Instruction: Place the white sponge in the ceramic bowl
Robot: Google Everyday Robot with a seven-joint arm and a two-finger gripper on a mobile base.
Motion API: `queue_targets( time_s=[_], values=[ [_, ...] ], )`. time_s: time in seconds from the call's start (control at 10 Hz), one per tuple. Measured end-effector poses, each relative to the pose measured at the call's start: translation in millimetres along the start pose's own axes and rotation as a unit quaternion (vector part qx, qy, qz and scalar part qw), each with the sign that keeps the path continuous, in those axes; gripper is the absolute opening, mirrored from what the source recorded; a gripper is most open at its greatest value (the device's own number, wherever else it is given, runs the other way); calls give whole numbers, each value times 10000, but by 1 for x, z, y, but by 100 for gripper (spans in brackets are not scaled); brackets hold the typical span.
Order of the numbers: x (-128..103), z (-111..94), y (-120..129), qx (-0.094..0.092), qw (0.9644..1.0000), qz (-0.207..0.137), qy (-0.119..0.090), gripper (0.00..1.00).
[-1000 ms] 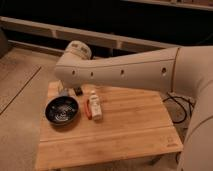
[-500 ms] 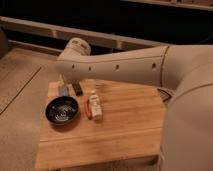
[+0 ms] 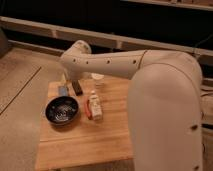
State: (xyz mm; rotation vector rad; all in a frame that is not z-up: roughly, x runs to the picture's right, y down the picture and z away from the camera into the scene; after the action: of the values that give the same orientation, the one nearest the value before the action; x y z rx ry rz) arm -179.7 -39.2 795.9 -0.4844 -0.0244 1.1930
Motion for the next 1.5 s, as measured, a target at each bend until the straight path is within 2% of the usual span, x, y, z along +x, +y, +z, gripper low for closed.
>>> queue_targets(
  time_s=[0.4, 0.7, 1.0, 1.2, 1.3, 1.5],
  values=[
    [-2, 6, -3, -8, 10000, -6, 43, 65],
    [-15, 20, -1, 7, 9992, -376, 94, 65],
    [-36, 49, 32, -263, 9949, -946, 219, 65],
    [-52, 73, 43, -451, 9912, -1214, 275, 65],
    [-60, 83, 42, -501, 9905, -1255, 265, 65],
    [-75, 105, 34, -600, 9912, -1153, 236, 65]
  ],
)
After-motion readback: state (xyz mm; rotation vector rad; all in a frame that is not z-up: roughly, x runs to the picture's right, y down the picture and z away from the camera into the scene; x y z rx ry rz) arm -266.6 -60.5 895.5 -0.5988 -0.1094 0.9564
